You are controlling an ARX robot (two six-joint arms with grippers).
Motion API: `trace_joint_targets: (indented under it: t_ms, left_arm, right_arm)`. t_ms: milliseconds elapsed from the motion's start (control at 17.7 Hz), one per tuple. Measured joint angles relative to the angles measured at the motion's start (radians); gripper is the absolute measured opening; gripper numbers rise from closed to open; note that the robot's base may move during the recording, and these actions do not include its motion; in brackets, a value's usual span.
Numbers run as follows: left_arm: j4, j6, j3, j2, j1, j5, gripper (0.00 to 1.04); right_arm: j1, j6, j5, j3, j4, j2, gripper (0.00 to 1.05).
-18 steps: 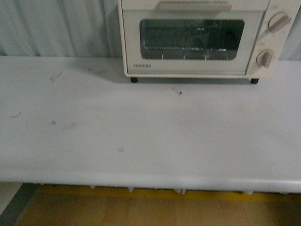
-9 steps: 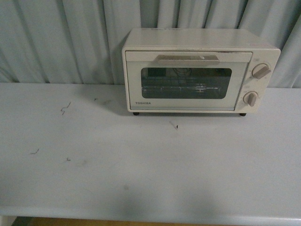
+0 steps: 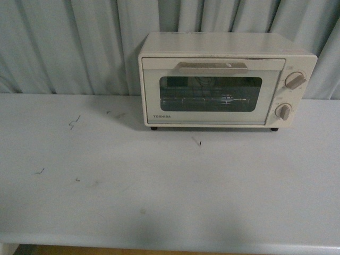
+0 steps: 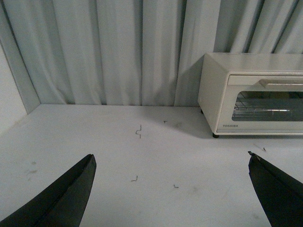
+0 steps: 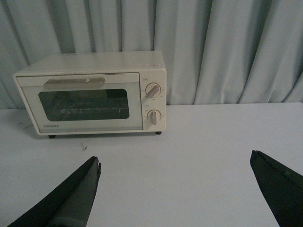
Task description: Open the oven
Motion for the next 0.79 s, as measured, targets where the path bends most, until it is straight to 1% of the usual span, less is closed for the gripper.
trace_joint_targets:
  t_ms: [792]
  left_arm:
    - [0.003, 0.0, 0.0, 0.0, 0.0, 0.0, 0.98]
  right_arm:
    - [0.0, 0.0, 0.0, 0.0, 0.002, 0.0, 0.98]
